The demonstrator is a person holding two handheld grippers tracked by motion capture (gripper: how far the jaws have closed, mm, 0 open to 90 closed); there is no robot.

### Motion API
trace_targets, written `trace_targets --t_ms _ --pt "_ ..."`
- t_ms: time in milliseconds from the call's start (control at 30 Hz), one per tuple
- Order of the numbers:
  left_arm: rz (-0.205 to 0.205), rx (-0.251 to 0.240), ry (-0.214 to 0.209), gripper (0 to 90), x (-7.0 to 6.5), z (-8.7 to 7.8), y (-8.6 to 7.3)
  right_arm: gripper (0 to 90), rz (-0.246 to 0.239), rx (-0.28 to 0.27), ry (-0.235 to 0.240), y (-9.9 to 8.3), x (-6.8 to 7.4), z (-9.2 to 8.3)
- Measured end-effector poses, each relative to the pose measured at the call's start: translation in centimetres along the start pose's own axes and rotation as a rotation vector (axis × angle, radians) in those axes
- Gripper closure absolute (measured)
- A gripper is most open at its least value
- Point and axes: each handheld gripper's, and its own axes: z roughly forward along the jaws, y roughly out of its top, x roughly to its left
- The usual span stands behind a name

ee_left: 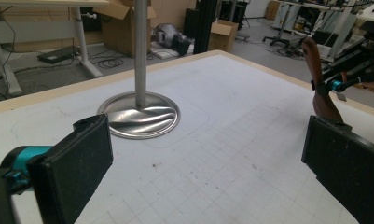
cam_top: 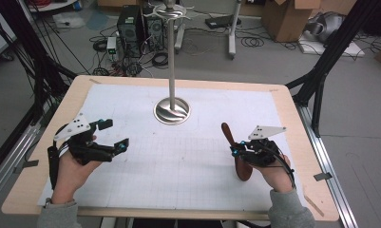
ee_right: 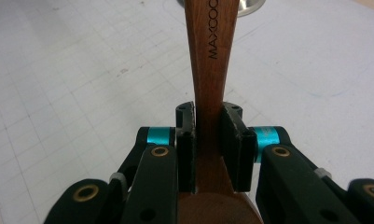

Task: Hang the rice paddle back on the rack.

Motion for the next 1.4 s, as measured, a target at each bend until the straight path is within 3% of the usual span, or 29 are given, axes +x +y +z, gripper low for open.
trace_targets --t_ms 400,600,767,1400 --pt "-0.008 -0.007 0.025 2.3 0.2 -1.2 -0.3 76.8 0.037 -0.090 0.011 0.4 -1.1 -0.5" --pt "-0.006 -0.014 0.039 2.3 0.3 -1.8 -0.3 76.9 0.046 -0.146 0.043 1.1 -1.8 -1.6" --pt "-0.009 -0.013 0.042 2.2 0.2 -2.0 -0.3 77.0 0.025 -0.150 0.049 2.2 -2.0 -1.9" --pt "-0.013 -0.007 0.040 2.3 0.2 -1.9 -0.5 77.1 0.017 -0.207 0.097 6.9 -3.2 -2.8"
